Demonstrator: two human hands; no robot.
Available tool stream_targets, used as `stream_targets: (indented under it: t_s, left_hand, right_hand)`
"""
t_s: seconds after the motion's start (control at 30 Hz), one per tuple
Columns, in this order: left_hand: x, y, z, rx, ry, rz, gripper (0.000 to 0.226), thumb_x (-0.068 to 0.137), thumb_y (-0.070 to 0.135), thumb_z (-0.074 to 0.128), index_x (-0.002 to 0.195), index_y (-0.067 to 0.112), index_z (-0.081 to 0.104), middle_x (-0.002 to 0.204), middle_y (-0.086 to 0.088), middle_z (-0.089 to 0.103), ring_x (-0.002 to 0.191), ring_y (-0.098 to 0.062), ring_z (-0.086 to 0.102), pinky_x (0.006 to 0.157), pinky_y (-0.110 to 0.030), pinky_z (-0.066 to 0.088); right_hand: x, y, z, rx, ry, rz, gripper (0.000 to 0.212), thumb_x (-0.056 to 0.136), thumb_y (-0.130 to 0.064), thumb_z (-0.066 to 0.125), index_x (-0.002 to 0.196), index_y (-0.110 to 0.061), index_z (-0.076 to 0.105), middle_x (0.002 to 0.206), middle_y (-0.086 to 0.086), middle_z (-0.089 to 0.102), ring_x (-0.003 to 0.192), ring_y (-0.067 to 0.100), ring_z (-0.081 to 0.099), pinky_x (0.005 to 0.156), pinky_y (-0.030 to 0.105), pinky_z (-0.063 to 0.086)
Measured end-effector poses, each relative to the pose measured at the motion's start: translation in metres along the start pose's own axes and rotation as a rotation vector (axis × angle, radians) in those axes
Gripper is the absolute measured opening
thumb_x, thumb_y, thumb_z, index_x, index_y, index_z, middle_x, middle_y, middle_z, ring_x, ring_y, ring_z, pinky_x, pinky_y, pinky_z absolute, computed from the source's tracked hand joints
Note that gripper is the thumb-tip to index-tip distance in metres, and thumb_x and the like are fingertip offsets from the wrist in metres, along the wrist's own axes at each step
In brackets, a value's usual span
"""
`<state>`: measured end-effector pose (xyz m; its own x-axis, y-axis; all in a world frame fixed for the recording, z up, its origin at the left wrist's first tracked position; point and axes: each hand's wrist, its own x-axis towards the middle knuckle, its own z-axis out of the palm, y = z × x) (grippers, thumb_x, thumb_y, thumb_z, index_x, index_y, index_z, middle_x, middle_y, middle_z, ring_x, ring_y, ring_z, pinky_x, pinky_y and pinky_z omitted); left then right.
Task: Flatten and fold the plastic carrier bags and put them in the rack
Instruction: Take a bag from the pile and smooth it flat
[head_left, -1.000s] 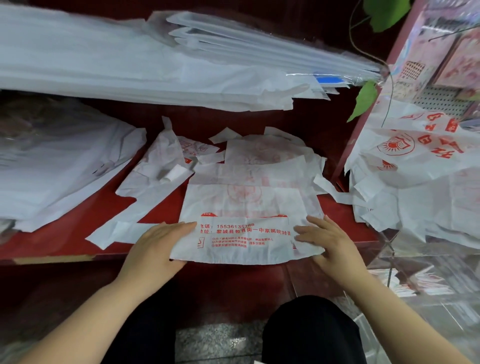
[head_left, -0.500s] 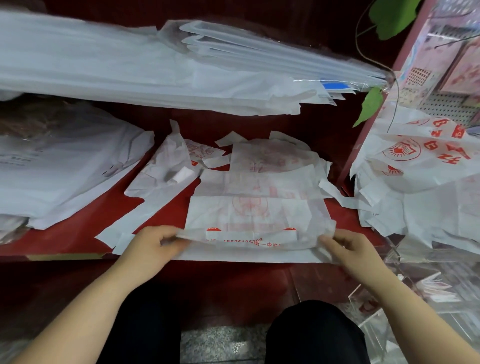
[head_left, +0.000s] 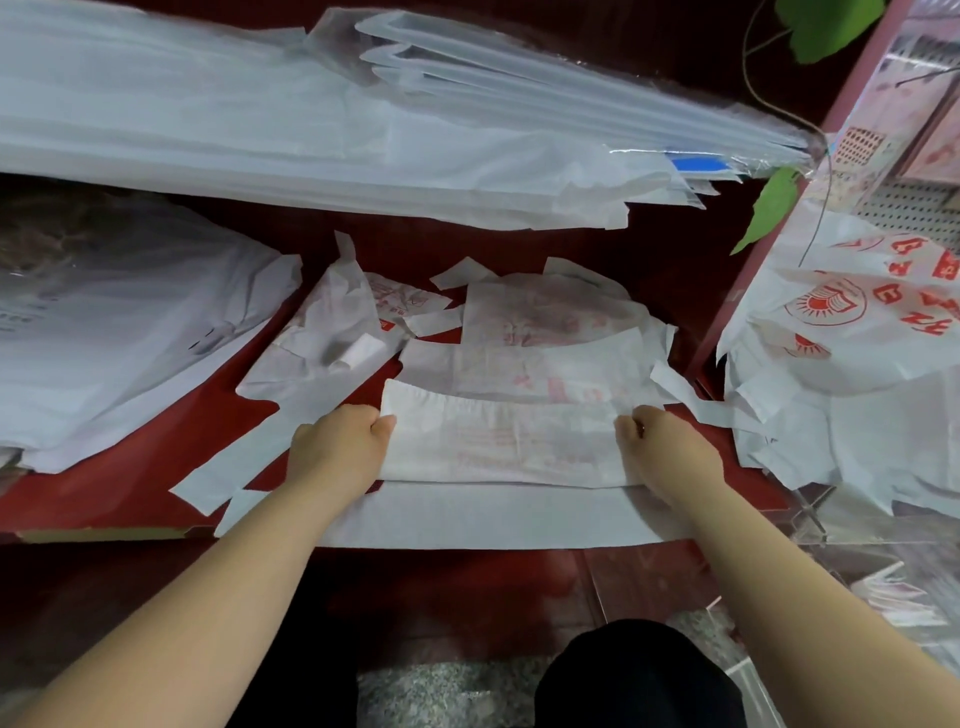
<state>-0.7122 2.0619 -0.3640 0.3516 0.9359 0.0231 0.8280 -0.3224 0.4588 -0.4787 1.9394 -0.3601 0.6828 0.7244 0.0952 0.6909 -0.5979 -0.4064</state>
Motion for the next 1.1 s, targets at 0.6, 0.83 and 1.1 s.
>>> stream_targets:
  t_s: [0.6, 0.83, 1.1]
  left_hand:
    - [0.004, 0.010, 0.007, 0.370, 0.064, 0.000, 0.029, 0.096, 0.040, 0.033, 0.081, 0.018, 0.045, 0.071, 0.005, 0.056, 0.060, -0.012, 0.047, 0.082, -0.030, 0.024]
    - [-0.010, 0.027, 0.016, 0.216, -0.020, 0.396, 0.050, 0.100, 0.034, 0.019, 0.147, 0.025, 0.005, 0.155, 0.007, -0.001, 0.142, -0.009, -0.005, 0.111, -0.031, -0.014]
    - [-0.003, 0.031, 0.033, 0.350, -0.300, 0.355, 0.053, 0.100, 0.038, 0.011, 0.146, 0.022, -0.010, 0.154, 0.001, -0.019, 0.140, -0.011, -0.020, 0.111, -0.032, -0.016]
  right_hand:
    - [0.012, -0.004, 0.007, -0.220, -0.027, 0.100, 0.040, 0.096, -0.021, 0.037, 0.057, -0.014, 0.029, 0.057, -0.001, 0.036, 0.074, 0.028, 0.054, 0.066, 0.027, 0.031]
    - [0.004, -0.008, 0.011, -0.348, 0.079, 0.068, 0.042, 0.096, -0.021, 0.035, 0.058, -0.015, 0.019, 0.052, -0.001, 0.029, 0.045, 0.012, 0.024, 0.064, 0.025, 0.024]
    - [0.001, -0.015, 0.011, -0.394, 0.233, -0.029, 0.024, 0.088, -0.020, 0.050, 0.107, -0.004, 0.051, 0.093, 0.011, 0.061, 0.088, 0.030, 0.057, 0.077, 0.036, 0.039]
